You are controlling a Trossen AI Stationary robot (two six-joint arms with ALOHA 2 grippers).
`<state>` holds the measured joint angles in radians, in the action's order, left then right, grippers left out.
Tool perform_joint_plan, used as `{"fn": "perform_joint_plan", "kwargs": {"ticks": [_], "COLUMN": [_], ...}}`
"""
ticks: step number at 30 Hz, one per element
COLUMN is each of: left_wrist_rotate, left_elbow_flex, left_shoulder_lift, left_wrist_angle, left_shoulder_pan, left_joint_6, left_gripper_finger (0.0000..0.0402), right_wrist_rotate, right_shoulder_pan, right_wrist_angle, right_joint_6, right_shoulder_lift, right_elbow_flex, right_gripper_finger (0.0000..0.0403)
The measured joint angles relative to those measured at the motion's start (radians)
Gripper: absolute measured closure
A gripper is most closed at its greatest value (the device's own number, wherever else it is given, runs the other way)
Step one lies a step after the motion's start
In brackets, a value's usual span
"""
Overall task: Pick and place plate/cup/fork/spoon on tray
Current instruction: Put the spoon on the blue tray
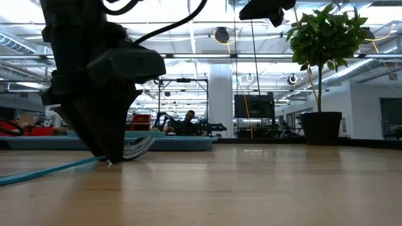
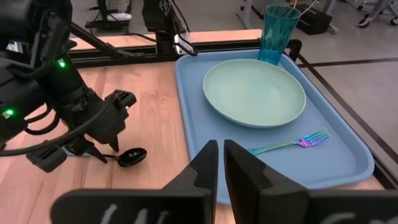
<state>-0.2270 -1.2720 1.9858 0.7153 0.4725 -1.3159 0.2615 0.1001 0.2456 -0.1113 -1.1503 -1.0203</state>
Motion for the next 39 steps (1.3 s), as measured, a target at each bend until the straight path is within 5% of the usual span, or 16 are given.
{"fn": "perform_joint_plan", "kwargs": {"ticks": [8, 14, 24, 32, 39], "left_wrist_rotate": [0.013, 0.014, -0.403, -0.842, -0.94], "left_elbow_flex": [-0.001, -0.055, -0.078, -0.078, -0.071], "left_shoulder_lift": [0.002, -0.051, -0.33, -0.438, -0.437], "left_wrist_angle": [-0.02, -0.021, -0.015, -0.032, -0.104], "left_shoulder_pan": [-0.002, 0.001, 0.063, 0.057, -0.027], "left_joint_6": [0.078, 0.239, 0.481, 0.59, 0.604], "left_gripper_finger": [0.0384, 0.0383, 0.039, 0.0389, 0.0391], "right_wrist_rotate": [0.0, 0.0, -0.001, -0.003, -0.001], "right_shoulder_pan": [0.0, 0.0, 0.0, -0.001, -0.012], "right_wrist_angle": [-0.025, -0.03, -0.113, -0.559, -0.642], "right_joint_6": [0.004, 0.005, 0.049, 0.108, 0.102], "right_shoulder_lift": [0.0, 0.0, -0.009, -0.011, -0.085], "right_elbow_flex": [0.0, 0.0, 0.032, 0.198, 0.209], "right_gripper_finger": [0.0386, 0.0386, 0.0386, 0.0383, 0.035]}}
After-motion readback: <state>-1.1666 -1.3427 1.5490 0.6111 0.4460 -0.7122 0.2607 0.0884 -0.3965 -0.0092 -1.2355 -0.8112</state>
